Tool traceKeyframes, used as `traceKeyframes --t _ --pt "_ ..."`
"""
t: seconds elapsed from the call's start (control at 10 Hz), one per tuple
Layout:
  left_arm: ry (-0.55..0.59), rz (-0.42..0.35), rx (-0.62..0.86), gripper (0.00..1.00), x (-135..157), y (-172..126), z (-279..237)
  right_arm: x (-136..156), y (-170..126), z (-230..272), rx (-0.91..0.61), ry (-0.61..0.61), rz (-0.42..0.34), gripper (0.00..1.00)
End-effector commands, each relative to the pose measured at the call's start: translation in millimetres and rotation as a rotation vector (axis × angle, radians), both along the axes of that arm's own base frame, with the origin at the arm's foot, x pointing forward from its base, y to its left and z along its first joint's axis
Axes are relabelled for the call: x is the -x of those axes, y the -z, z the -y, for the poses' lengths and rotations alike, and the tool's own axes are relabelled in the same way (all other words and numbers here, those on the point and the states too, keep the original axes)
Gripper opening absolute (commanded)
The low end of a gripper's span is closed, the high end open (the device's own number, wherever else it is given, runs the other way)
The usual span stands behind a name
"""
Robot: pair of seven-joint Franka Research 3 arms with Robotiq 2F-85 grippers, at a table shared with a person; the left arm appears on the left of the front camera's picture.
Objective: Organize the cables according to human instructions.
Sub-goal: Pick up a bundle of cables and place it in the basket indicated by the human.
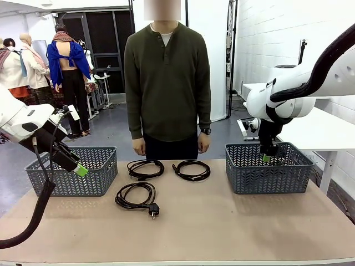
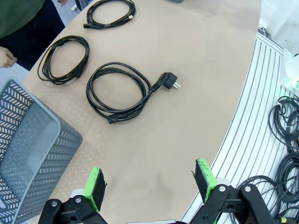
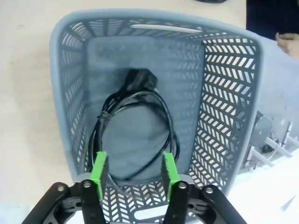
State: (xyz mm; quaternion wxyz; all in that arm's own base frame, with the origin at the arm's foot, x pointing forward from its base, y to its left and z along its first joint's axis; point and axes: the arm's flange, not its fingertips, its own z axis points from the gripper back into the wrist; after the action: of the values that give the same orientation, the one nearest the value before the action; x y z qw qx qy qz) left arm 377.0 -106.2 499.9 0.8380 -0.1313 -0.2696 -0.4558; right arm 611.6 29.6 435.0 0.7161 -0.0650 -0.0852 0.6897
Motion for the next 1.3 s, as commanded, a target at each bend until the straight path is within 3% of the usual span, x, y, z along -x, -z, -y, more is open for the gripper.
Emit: traceKeyframes --t 0.0,0.5,0.7,0.8,1.2 --pt "0.017 -0.004 0.02 1.0 -0.1 1.4 -2.1 -2.4 -10.6 -2.4 -0.039 0.048 -0.016 1.0" --pt "0.017 -0.004 0.02 1.0 -0.1 1.4 -2.1 -3.8 -20.1 -1.6 -0.02 0.086 -0.062 1.0" --pt "0.017 -0.004 0.02 1.0 -0.1 1.4 -2.1 -4.9 -19.6 -2.0 -0.014 0.14 -0.036 1.0" --pt "0.017 -0.004 0.02 1.0 -0.1 1.4 -2.1 -0.4 -18.4 -1.2 -0.014 0.074 -0.047 1.0" --pt "0.017 -0.004 0.02 1.0 -0.1 1.4 -2.1 -0.4 -18.4 -1.2 -0.014 0.074 -0.047 1.0"
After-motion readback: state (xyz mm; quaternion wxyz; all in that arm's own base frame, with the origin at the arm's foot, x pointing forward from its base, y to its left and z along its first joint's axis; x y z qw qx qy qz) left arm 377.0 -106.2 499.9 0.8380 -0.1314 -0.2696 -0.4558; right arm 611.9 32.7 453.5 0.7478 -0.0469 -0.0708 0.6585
